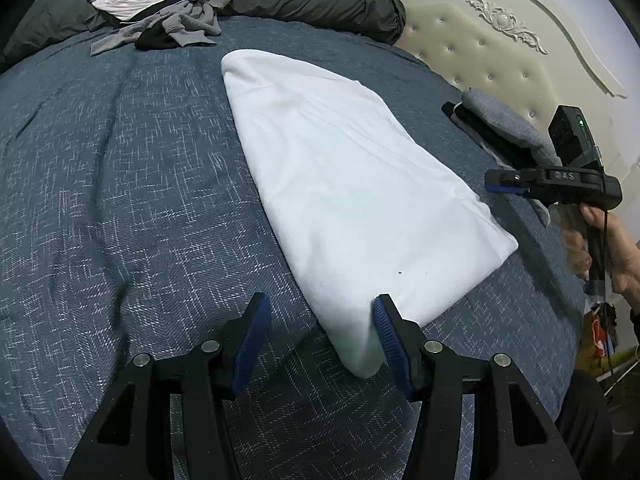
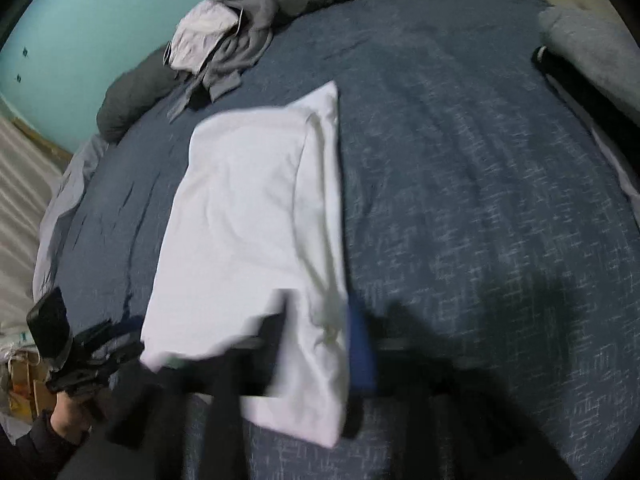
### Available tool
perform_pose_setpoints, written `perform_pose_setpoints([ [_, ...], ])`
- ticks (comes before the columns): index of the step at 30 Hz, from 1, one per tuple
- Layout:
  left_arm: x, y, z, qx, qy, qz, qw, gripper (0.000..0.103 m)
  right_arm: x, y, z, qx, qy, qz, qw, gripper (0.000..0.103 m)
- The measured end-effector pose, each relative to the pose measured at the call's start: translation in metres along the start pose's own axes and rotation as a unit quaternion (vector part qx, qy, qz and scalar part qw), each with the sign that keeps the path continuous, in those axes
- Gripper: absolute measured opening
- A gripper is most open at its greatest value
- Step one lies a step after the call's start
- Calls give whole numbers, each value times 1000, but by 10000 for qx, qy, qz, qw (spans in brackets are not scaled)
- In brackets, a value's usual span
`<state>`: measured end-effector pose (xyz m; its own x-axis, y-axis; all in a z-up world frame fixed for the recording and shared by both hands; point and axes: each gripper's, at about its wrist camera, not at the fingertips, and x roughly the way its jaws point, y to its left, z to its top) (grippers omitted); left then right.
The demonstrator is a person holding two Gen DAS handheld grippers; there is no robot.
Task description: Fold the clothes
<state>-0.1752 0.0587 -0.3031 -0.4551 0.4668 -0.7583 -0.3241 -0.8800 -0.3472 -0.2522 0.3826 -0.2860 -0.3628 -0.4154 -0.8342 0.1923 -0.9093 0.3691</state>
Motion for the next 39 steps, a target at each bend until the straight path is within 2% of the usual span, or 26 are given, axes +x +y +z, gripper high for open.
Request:
perform_pose_setpoints([
  [3, -1, -1, -1, 12, -4, 13, 10000, 58, 13, 6, -4, -188, 221, -113, 9995, 42],
  [5, -1, -1, -1, 9, -1, 17, 10000, 58, 22, 5, -7, -217, 309, -177, 9991, 11],
  [8, 0, -2, -1, 7, 9, -5, 10000, 58, 25, -4, -8, -110, 254, -225, 9994, 6],
  [15, 0, -3, -2, 21, 40, -42, 10000, 58, 28, -31, -13, 485, 245, 166, 9984, 6],
  [20, 0, -2, -2, 17, 41, -18, 10000, 58, 10, -32, -4, 569, 146, -55, 9983, 12],
  [22, 0, -2, -3, 7, 39, -20, 10000, 58, -3, -31, 13, 622, -129, -182, 9978, 12],
  [24, 0, -3, -3, 9, 39, -8, 10000, 58, -3, -23, 35, 519, -306, -118, 9981, 18],
  [25, 1, -3, -3, 13, 41, -1, 10000, 58, -3, -19, 46, 461, -388, -91, 9981, 25],
  [29, 1, -2, -4, 3, 51, -2, 10000, 58, 29, 12, 97, -170, -345, -307, 9988, 31],
  [34, 3, 1, -4, -47, 69, -53, 10000, 58, 62, 34, 145, -686, -446, -420, 9958, 31],
  [36, 3, 3, -5, -67, 73, -76, 9999, 59, 83, 38, 157, -851, -192, -737, 9935, 31],
  [39, 3, 4, -5, -71, 74, -83, 9999, 60, 102, 34, 168, -788, -54, -864, 9931, 31],
])
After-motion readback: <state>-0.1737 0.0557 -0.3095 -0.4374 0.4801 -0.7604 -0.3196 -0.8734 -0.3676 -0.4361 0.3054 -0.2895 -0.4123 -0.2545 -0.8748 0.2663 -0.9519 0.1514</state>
